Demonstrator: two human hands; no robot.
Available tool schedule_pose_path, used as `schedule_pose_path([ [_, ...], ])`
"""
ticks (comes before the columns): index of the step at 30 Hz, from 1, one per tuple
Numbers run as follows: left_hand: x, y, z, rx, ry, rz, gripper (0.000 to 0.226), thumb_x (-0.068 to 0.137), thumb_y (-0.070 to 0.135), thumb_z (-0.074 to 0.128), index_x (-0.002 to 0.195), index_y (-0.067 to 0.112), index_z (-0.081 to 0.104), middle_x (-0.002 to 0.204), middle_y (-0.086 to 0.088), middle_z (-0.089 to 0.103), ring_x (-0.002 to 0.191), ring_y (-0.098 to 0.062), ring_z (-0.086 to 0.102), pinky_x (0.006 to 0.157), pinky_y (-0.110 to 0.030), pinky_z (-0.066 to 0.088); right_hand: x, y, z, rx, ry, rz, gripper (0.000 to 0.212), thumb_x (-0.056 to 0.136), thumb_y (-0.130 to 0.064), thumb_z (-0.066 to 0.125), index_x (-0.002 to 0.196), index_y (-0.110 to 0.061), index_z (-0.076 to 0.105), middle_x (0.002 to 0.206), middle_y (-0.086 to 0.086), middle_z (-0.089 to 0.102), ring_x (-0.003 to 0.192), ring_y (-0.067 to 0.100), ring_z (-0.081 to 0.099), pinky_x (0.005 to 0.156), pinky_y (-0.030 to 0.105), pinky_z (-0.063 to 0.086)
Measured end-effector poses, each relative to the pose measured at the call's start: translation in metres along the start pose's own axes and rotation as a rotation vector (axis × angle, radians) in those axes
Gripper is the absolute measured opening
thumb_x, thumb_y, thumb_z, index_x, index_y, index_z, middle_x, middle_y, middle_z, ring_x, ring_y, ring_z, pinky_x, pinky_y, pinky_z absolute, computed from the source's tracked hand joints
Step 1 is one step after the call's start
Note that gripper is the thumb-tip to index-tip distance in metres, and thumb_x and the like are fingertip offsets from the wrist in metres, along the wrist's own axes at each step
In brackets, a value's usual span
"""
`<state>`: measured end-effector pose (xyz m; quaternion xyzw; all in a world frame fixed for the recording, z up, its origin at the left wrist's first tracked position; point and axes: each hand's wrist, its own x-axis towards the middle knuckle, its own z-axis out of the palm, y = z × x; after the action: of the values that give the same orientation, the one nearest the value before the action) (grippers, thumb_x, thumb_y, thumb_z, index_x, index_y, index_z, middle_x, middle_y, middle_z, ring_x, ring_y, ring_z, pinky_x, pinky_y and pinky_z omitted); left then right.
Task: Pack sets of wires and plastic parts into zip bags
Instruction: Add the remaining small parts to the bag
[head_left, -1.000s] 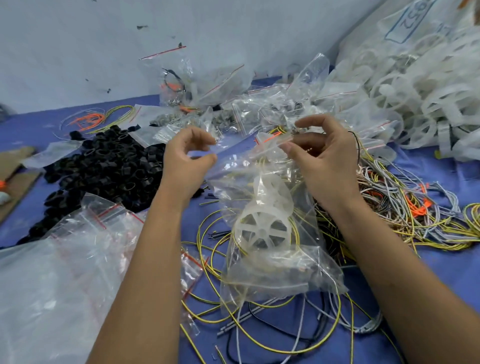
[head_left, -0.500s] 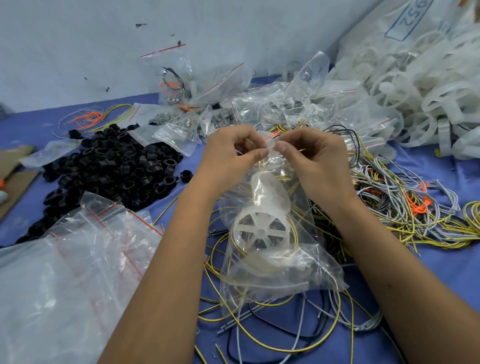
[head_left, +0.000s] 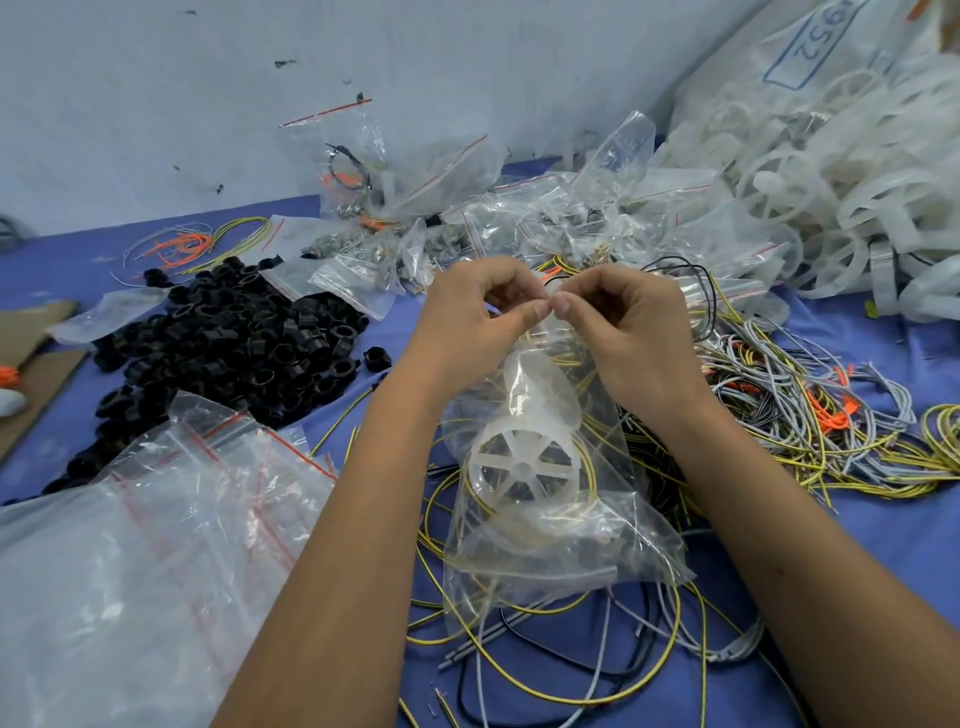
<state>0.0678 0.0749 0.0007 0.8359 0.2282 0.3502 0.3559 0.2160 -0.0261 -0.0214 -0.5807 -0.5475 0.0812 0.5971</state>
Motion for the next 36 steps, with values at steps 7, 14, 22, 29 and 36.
schedule_pose_path([
  [7,0.0,0.002,-0.001,0.025,-0.02,0.01,0.008,0.091,0.012,0.076,0.084,0.013,0.073,0.072,0.006,0.065,0.068,-0.003,0.058,0.065,-0.021,0.045,-0.001,-0.002,0.0,-0.045,-0.006,-0.002,0.007,0.094,-0.011,0.072,0.089,-0.008,0.075,0.064,-0.017,0.062,0.056,0.0,0.051,0.057,0.013,0.037],
  [14,-0.001,0.0,-0.005,0.034,-0.006,0.0,0.012,0.088,0.013,0.079,0.081,0.02,0.073,0.073,0.007,0.068,0.07,-0.007,0.061,0.067,-0.026,0.05,-0.001,-0.004,0.001,-0.082,0.011,-0.011,0.006,0.094,-0.011,0.072,0.09,-0.007,0.074,0.068,-0.012,0.062,0.057,0.0,0.05,0.059,0.014,0.038],
  [22,-0.003,-0.003,-0.009,0.066,-0.036,-0.045,0.008,0.092,0.012,0.075,0.084,0.012,0.072,0.073,0.009,0.063,0.066,-0.005,0.055,0.07,-0.031,0.048,0.0,-0.005,0.0,-0.052,0.003,0.024,0.008,0.095,-0.016,0.073,0.09,-0.008,0.073,0.071,-0.004,0.064,0.061,0.004,0.05,0.061,0.022,0.041],
  [29,-0.006,0.001,-0.02,0.063,-0.053,-0.059,0.012,0.09,0.013,0.078,0.081,0.018,0.072,0.073,0.006,0.068,0.07,-0.005,0.06,0.068,-0.025,0.049,0.0,-0.004,0.001,0.068,-0.017,0.033,0.009,0.093,-0.011,0.074,0.085,-0.007,0.073,0.069,0.0,0.061,0.061,0.008,0.048,0.059,0.024,0.039],
  [36,-0.01,0.0,-0.019,0.061,-0.076,-0.061,0.013,0.091,0.007,0.075,0.082,0.014,0.069,0.067,0.012,0.06,0.053,0.008,0.052,0.059,-0.008,0.037,-0.001,0.001,0.003,0.056,-0.019,0.051,0.011,0.092,-0.01,0.074,0.081,-0.011,0.072,0.064,-0.007,0.058,0.059,0.007,0.046,0.057,0.025,0.038],
])
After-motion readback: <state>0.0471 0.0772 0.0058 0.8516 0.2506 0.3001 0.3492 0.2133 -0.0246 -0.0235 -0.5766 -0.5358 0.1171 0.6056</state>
